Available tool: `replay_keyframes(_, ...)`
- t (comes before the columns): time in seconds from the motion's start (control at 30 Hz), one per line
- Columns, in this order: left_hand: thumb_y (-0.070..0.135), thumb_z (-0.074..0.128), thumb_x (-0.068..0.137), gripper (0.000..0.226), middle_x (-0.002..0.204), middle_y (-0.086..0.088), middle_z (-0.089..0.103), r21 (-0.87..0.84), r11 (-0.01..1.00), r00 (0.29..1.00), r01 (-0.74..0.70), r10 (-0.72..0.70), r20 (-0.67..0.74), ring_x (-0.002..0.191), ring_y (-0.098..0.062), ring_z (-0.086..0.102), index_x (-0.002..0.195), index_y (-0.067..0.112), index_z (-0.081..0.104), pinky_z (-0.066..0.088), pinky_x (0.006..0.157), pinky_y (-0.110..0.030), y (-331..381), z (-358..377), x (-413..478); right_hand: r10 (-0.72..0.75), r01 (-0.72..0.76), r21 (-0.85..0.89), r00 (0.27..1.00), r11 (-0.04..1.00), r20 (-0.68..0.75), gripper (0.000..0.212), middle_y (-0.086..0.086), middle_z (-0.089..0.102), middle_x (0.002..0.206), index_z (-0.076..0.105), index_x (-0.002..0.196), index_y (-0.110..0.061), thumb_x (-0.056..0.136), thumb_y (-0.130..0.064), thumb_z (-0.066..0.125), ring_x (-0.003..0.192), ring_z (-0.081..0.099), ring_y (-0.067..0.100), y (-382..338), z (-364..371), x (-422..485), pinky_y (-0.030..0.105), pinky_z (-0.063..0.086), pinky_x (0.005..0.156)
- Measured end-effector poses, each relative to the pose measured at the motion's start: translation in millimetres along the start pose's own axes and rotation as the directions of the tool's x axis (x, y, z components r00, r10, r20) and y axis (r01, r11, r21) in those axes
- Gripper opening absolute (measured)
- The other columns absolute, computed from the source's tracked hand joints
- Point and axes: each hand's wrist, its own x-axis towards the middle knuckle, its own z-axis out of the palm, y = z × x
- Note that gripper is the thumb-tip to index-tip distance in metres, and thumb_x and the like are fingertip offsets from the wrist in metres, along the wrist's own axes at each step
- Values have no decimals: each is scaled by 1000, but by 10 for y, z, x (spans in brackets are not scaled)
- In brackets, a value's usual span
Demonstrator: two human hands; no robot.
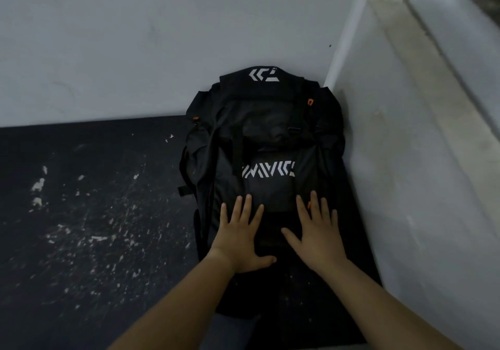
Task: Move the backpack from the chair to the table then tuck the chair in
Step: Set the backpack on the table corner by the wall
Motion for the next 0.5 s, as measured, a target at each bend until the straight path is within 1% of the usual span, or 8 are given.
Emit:
replay_keyframes(0.03, 86, 32, 73, 113, 161, -15, -23, 1, 1000, 1000, 0, 0, -4, 147, -33, -24, 154, 21, -13, -7, 117, -61, 11, 18, -72, -1, 1, 4, 1000, 1000, -4, 88, 14, -8, 164, -2, 156, -25, 83, -72, 12, 150, -5, 34, -3, 24, -79, 52, 2, 121)
replay_keyframes(0.1, 81, 29, 79, 105, 161, -14, -22, 16, 1000, 1000, 13, -13, 11, 147, -33, -23, 154, 21, -13, -8, 118, -59, 55, 40, -202, 3, -3, 22, 1000, 1000, -3, 85, 14, -4, 164, 1, 156, -24, 84, -68, 10, 150, -3, 34, -25, 68, -253, 51, 3, 121)
replay_keyframes(0.2, 76, 27, 84, 98, 162, -14, -18, 28, 999, 998, 38, -40, 42, 148, -33, -18, 155, 19, -9, -7, 119, -58, 140, 16, -362, 5, -6, 40, 1000, 999, 12, 78, 14, -3, 164, 1, 156, -23, 93, -61, 24, 150, -2, 33, -72, 109, -494, 49, 3, 121)
replay_keyframes(0.27, 74, 26, 87, 93, 163, -14, -13, 17, 998, 998, 53, -53, 32, 149, -33, -15, 155, 18, -5, -7, 119, -57, 194, -8, -475, 1, -2, 51, 1000, 999, 24, 77, 14, -4, 164, 0, 156, -23, 95, -59, 31, 150, -3, 34, -98, 87, -625, 50, 4, 121)
replay_keyframes(0.37, 70, 24, 90, 88, 164, -14, -9, 17, 996, 996, 82, -83, 21, 150, -33, -11, 156, 17, -1, -5, 120, -55, 271, -45, -676, -8, 4, 42, 996, 999, 84, 78, 13, -9, 164, -3, 156, -25, 97, -57, 36, 150, -7, 32, -114, -6, -800, 51, 3, 121)
replay_keyframes(0.5, 63, 23, 95, 80, 164, -13, -6, 1, 992, 992, 125, -125, -8, 151, -32, -6, 156, 17, 0, -1, 121, -53, 352, -127, -1025, -14, 8, 45, 988, 999, 151, 82, 12, -11, 164, -4, 156, -25, 95, -56, 41, 150, -8, 31, -174, -206, -1044, 52, 3, 121)
